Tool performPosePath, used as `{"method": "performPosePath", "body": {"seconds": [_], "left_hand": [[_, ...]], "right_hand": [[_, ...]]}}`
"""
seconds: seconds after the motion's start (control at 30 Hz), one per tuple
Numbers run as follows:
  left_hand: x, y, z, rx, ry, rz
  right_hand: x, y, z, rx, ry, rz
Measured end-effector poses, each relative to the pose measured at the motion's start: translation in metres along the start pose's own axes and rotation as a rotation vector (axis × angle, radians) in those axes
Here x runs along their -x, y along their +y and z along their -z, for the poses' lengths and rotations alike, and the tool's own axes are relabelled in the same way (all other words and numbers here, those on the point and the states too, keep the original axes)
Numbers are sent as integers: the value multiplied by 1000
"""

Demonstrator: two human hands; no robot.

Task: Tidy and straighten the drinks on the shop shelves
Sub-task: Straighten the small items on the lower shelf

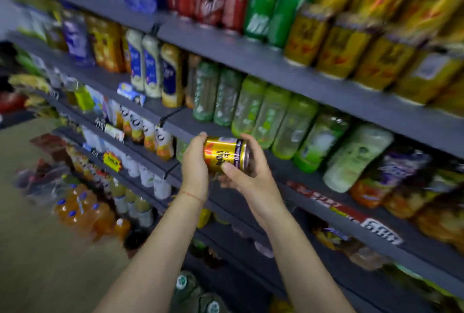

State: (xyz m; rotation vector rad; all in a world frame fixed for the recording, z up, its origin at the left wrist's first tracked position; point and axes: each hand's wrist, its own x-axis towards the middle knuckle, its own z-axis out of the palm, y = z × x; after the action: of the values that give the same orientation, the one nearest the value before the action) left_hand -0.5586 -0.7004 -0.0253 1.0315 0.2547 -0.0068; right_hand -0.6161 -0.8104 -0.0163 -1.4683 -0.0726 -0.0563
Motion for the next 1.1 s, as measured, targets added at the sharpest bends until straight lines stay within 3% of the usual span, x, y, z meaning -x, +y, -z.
{"method": "performPosePath", "body": {"seconds": [0.17,0.3,0.43,0.53,0.63,0.77,0.93,1.1], "left_hand": [[44,48,-86,81,-194,-134],[73,77,-148,-47,-325,-294],[75,85,-203,-308,-425,-768],[74,83,-236,-602,-385,-1117],[78,70,-272,-987,-352,-1354],[74,34,-295,-1339,-363,-1401],[68,28,-296,-1354,-288,-1449],[70,27,-296,-1315,-291,-1467]], "right_hand": [[23,-95,28,112,115,318],[35,-154,59,277,275,549],[40,-203,102,466,530,717],[41,-241,136,641,730,815],[35,-269,167,789,827,743],[13,-286,203,926,846,588],[-12,-311,231,1126,821,490],[-26,-337,251,1231,849,537]]}}
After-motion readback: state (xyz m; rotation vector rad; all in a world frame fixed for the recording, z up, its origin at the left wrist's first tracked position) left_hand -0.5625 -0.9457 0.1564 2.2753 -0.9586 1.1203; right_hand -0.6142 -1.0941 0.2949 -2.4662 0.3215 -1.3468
